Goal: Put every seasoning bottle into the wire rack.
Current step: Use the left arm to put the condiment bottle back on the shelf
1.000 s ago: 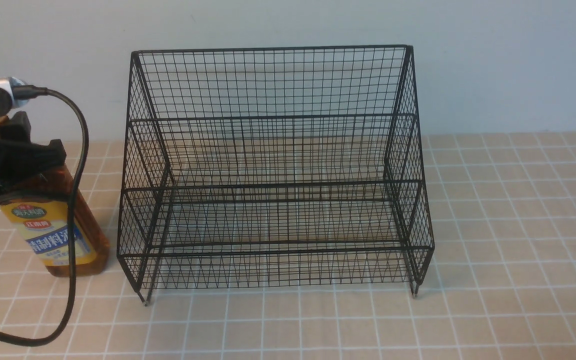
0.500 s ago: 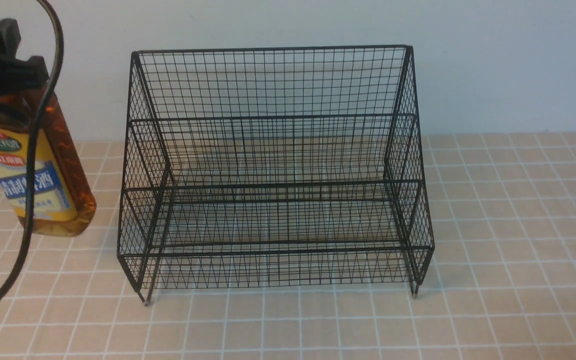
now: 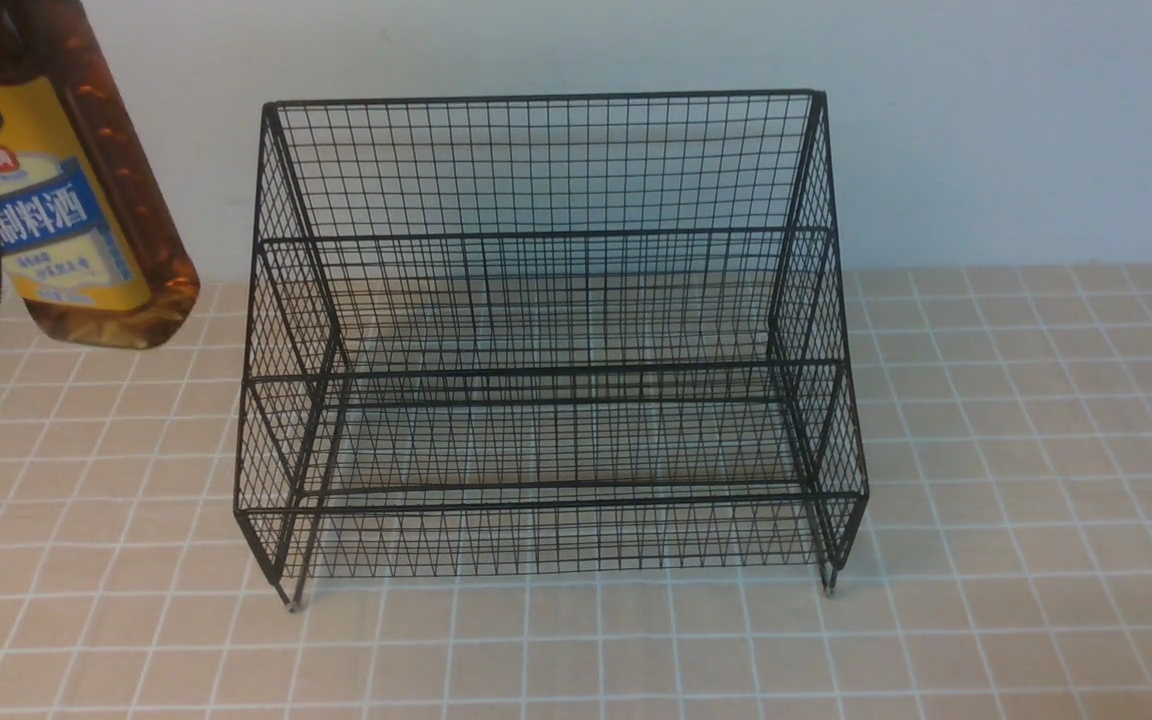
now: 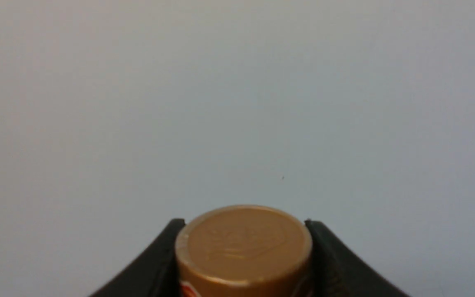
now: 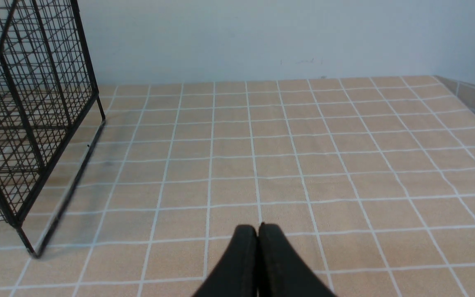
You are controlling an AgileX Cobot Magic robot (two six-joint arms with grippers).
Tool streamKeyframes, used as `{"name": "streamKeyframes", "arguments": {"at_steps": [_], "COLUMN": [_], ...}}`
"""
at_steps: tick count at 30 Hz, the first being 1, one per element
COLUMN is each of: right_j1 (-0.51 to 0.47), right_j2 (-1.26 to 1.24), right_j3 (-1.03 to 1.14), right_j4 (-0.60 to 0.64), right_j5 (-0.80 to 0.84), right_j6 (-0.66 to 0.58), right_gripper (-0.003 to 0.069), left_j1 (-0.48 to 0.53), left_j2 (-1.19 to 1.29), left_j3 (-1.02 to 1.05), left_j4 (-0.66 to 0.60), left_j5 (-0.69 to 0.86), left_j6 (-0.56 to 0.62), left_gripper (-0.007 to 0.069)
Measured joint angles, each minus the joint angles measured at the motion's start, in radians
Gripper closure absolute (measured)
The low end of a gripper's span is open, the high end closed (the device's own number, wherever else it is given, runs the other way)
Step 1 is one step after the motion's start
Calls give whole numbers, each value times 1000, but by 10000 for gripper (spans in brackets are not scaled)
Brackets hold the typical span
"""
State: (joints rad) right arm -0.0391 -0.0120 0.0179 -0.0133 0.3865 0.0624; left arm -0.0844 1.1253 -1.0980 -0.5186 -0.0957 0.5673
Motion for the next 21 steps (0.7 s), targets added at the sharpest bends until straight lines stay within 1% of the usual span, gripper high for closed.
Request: {"name": "streamKeyframes", "arguments": {"at_steps": [4,7,12,17,21], "right_j1": [0,0,0,0,0], "right_j2": [0,0,0,0,0], "right_j3": [0,0,0,0,0], "right_j4": [0,0,0,0,0], "right_j5": [0,0,0,0,0], "right_j6": [0,0,0,0,0], "right_gripper": [672,672,672,672,672], "left_j1": [-75,-136,-208,-229,-229], "left_j2": [0,16,85,177,249], "left_j3": [-36,-53,-68,-74,-74], "left_j4": [-3,-42,-98,-114,-165], "left_j5": [7,1,-56,-102,-144], "left_j6": [1,-2,-5,2,27], "left_gripper": [314,314,314,314,314]}}
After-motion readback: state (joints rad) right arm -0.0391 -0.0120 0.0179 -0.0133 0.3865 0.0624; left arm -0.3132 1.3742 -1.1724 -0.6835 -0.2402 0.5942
